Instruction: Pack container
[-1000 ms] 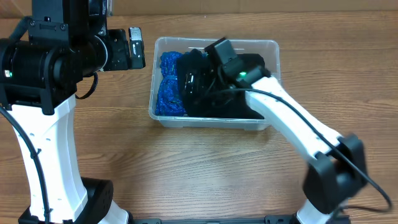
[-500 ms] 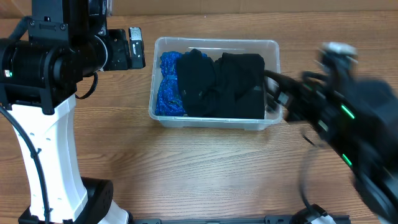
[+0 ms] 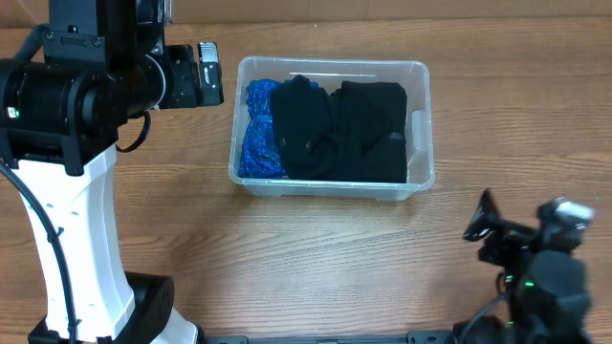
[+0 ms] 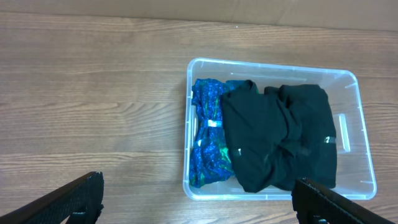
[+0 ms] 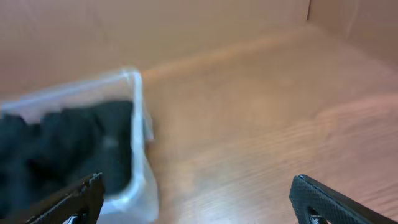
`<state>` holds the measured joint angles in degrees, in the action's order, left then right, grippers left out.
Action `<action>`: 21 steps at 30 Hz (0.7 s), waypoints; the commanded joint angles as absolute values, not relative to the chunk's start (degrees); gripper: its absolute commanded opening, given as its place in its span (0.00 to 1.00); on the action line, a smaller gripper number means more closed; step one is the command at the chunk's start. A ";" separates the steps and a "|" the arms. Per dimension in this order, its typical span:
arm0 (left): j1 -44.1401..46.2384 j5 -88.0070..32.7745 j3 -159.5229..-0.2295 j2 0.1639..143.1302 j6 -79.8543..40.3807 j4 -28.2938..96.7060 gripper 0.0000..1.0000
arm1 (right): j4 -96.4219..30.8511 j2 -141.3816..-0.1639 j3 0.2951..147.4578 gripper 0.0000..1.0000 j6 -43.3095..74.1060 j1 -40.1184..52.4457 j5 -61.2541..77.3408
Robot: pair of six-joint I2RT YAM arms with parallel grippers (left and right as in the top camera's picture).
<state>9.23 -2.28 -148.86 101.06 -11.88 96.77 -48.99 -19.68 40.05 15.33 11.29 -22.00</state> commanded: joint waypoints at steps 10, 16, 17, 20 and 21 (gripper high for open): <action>9.02 -1.91 -148.88 100.97 -11.38 96.77 1.00 | -41.19 -0.93 13.82 1.00 15.03 11.14 -13.76; 9.02 -1.91 -148.88 100.97 -11.38 96.77 1.00 | -41.21 -0.16 10.90 1.00 14.98 11.14 -10.52; 9.02 -1.91 -148.88 100.97 -11.38 96.77 1.00 | -41.23 -0.16 10.39 1.00 14.98 11.14 -10.39; 9.02 -1.91 -148.88 100.97 -11.38 96.77 1.00 | -41.45 -0.16 9.50 1.00 14.96 11.18 -10.17; 9.02 -1.91 -148.88 100.97 -11.38 96.77 1.00 | -41.45 -0.16 9.50 1.00 14.96 11.18 -10.17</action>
